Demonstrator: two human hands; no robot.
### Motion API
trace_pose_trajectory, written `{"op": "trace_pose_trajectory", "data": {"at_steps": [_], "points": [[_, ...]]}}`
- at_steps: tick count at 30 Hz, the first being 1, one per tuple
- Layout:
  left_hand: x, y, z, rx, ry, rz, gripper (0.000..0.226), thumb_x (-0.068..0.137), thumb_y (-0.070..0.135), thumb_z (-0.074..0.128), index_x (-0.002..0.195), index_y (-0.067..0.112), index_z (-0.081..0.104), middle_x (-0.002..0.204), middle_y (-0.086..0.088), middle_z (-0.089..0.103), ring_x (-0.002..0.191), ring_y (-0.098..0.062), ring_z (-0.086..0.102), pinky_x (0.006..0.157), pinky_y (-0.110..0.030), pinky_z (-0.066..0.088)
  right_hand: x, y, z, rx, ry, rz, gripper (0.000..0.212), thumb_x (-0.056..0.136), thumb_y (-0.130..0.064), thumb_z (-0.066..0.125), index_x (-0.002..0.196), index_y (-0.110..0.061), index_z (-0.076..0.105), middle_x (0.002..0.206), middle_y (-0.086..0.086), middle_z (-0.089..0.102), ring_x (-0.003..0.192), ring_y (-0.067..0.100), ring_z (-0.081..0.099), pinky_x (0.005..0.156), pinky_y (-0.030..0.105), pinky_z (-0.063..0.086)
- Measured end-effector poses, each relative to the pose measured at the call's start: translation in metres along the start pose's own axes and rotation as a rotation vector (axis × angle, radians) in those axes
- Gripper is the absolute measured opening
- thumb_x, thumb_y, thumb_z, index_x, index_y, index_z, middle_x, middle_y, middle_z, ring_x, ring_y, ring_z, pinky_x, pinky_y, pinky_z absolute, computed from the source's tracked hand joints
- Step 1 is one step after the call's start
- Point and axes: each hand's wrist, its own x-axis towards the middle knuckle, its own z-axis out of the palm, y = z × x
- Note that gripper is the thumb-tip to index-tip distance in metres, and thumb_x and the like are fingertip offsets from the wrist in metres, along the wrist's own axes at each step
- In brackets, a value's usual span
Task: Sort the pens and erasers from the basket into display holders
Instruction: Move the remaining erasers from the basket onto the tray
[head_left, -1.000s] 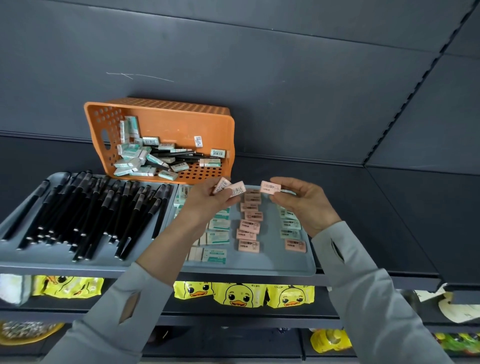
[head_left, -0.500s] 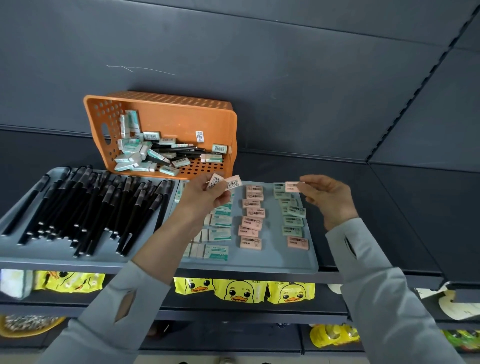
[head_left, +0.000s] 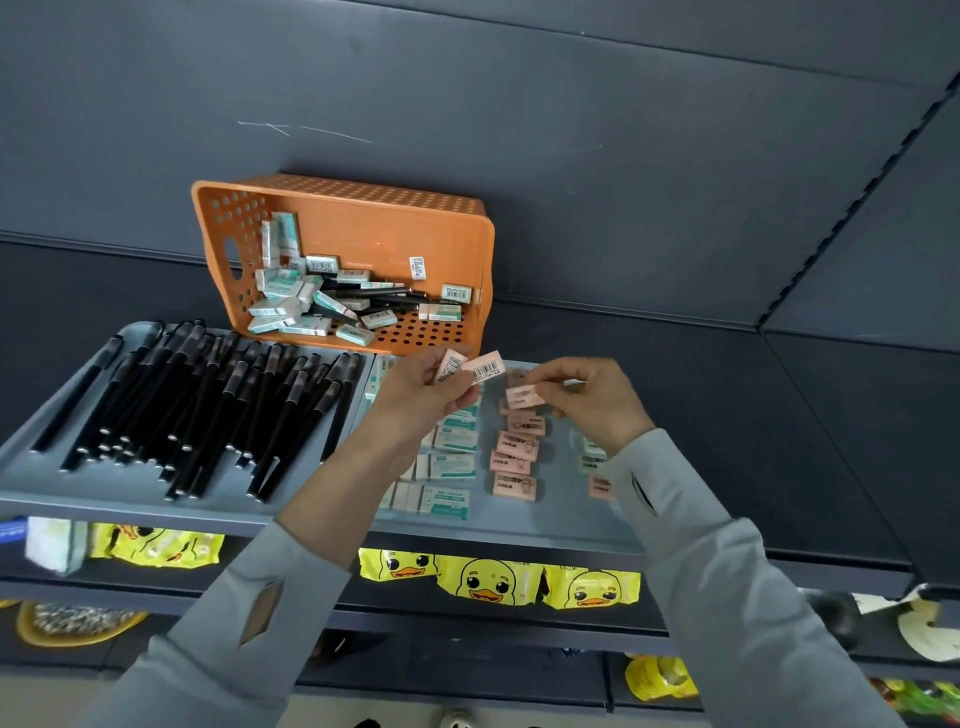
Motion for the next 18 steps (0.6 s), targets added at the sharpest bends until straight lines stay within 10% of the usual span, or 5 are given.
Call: {"op": "trace_pose_trajectory", "data": {"at_steps": [13,18], "points": [[0.000,0.001,-0.001,-0.033,0.007,0.007,0.028,0.092,-0.001,0.058,0.119,0.005,0.061,0.106,-0.011,0.068,0.095,-0.016,0.066,0.079,-0.022,0.056,0.002,-0.018,0.008,-0.338,-0.303,-0.180,0.032,0.091,-0.008,0.062,0.114,-0.029,0.069,0.110,-0.012,0.070,0.097,0.000,0.062,0.077,0.011,0.048],[-0.002,0.001,-0.005,0.001,0.007,0.031,0.030,0.090,-0.002,0.061,0.117,0.009,0.062,0.107,-0.010,0.069,0.101,-0.019,0.067,0.085,-0.025,0.056,-0.003,-0.008,0.008,-0.221,-0.055,-0.173,0.013,0.089,-0.024,0.068,0.102,-0.026,0.071,0.097,-0.012,0.070,0.090,0.000,0.062,0.080,0.021,0.052]]}}
